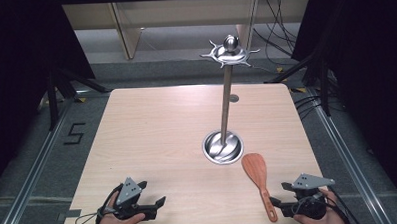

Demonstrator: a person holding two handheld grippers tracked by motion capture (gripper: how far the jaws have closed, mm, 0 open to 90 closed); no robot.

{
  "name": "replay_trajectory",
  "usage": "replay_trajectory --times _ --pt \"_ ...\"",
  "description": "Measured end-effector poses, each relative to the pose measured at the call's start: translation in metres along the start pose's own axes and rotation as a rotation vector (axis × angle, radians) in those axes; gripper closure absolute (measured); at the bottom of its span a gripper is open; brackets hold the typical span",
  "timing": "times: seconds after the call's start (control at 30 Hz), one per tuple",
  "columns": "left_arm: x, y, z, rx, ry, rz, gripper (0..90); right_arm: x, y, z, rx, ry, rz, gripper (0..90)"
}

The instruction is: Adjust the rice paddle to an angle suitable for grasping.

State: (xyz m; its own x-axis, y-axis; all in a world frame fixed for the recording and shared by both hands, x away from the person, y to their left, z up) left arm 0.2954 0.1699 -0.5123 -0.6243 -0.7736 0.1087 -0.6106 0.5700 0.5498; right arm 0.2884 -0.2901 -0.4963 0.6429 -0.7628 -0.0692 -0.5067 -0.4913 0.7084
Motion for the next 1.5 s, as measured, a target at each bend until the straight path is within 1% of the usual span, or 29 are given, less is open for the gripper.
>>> replay_trajectory --times 0.03,0.07,0.1,0.17,0.2,0.23,0.27,0.33,0.47,0.57,0.67,0.73,0.77,0.8,0.83,0.87,0.93,0.97,1.0,1.03,1.07,1.1,1.13,1.27,1.3,1.33,1.43,1.47,1.5 --pt "-0.001 0.000 0.000 -0.001 -0.016 0.001 16.0 0.002 0.000 0.000 0.003 0.020 0.000 30.7" --pt "-0.002 0.000 -0.001 -0.003 -0.017 -0.003 16.0 0.001 0.000 0.000 0.001 0.011 -0.004 30.6" --pt "-0.001 0.000 0.000 0.000 0.007 -0.002 16.0 0.000 0.001 0.000 -0.015 -0.005 -0.005 30.6" --pt "0.000 0.000 0.000 0.002 0.010 0.001 16.0 0.000 0.000 0.001 -0.018 0.003 -0.001 30.6" --pt "0.000 0.000 0.000 -0.001 0.003 -0.001 16.0 0.001 0.000 -0.001 -0.005 0.022 0.002 30.6" --pt "-0.001 0.000 0.000 -0.001 -0.003 -0.002 16.0 0.001 0.000 -0.001 -0.005 0.022 0.002 30.6" --pt "0.000 0.000 0.000 0.004 0.012 -0.001 16.0 0.000 0.001 -0.001 -0.001 0.005 0.003 30.6" --pt "-0.001 0.000 0.000 0.000 0.009 -0.002 16.0 0.001 0.001 -0.001 0.008 0.021 0.010 30.6" --pt "0.000 0.000 0.000 0.001 0.012 -0.001 16.0 0.000 0.001 -0.002 0.005 0.004 0.003 30.9" --pt "-0.001 0.000 0.000 -0.002 -0.003 -0.001 16.0 -0.001 0.001 -0.002 0.012 0.018 -0.003 32.3" --pt "-0.001 0.000 -0.001 -0.001 -0.014 0.000 16.0 -0.002 0.001 -0.004 0.014 0.038 -0.021 38.8" --pt "-0.001 0.000 0.000 -0.002 -0.007 0.002 16.0 -0.003 0.001 -0.004 0.014 0.050 -0.011 41.0" --pt "0.000 -0.001 0.000 0.000 0.012 -0.001 16.0 -0.006 0.000 -0.004 0.021 0.040 -0.014 44.5" --pt "0.000 -0.001 0.000 0.000 0.011 0.000 16.0 -0.006 0.000 -0.006 0.017 0.063 -0.024 49.6" --pt "0.000 -0.001 0.000 0.000 0.011 0.000 16.0 -0.008 -0.001 -0.006 0.022 0.066 -0.033 53.9" --pt "0.000 -0.001 0.000 0.000 0.011 0.001 16.0 -0.011 -0.001 -0.010 0.048 0.100 -0.038 64.4" --pt "0.001 -0.002 0.000 0.007 0.020 0.000 16.0 -0.015 0.000 -0.014 0.073 0.125 -0.025 70.7" --pt "0.001 -0.002 0.000 0.007 0.020 0.000 16.0 -0.015 0.000 -0.014 0.073 0.125 -0.025 70.7" --pt "0.000 -0.001 0.000 -0.004 0.008 -0.002 16.0 -0.018 0.000 -0.017 0.082 0.138 -0.023 76.4" --pt "0.000 -0.001 0.000 -0.004 0.008 -0.002 16.0 -0.018 0.000 -0.017 0.082 0.138 -0.023 76.4" --pt "0.000 -0.001 0.000 -0.002 0.009 0.000 15.9 -0.021 -0.002 -0.018 0.067 0.132 -0.029 81.1" --pt "0.000 -0.001 0.000 -0.002 0.009 0.000 16.0 -0.020 -0.003 -0.019 0.054 0.150 -0.026 83.1" --pt "0.001 -0.002 0.000 0.005 0.019 0.001 16.0 -0.018 -0.005 -0.019 0.061 0.169 -0.026 84.7" --pt "0.001 -0.002 0.000 0.006 0.019 0.001 16.0 -0.020 -0.010 -0.018 0.036 0.182 -0.028 87.9" --pt "0.000 -0.002 0.000 0.006 0.020 0.000 16.0 -0.022 -0.012 -0.017 0.009 0.175 -0.032 89.9" --pt "0.001 -0.002 0.000 0.006 0.019 0.002 16.0 -0.021 -0.014 -0.016 -0.002 0.194 -0.027 90.0" --pt "0.000 -0.001 0.000 -0.002 0.009 0.000 16.0 -0.024 -0.017 -0.014 -0.029 0.201 -0.040 90.0" --pt "0.001 -0.002 0.000 0.007 0.019 0.001 16.0 -0.027 -0.021 -0.013 -0.048 0.195 -0.049 90.0" --pt "0.001 -0.002 0.000 0.007 0.019 0.001 16.0 -0.028 -0.022 -0.012 -0.062 0.211 -0.052 90.0"
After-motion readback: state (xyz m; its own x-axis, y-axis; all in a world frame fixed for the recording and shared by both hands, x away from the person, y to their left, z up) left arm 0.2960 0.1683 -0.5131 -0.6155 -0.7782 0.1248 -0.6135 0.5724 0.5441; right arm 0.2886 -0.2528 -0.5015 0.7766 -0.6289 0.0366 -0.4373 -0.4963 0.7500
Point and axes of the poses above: each handheld gripper's, and its own axes: y roughly backward along the jaws, z roughly out of its underside, x roughly to its right, the point moved 3 cm from there along -y, roughly forward along the jaws, and after that the axes turned 1 degree about y, right-handed, at the moved point
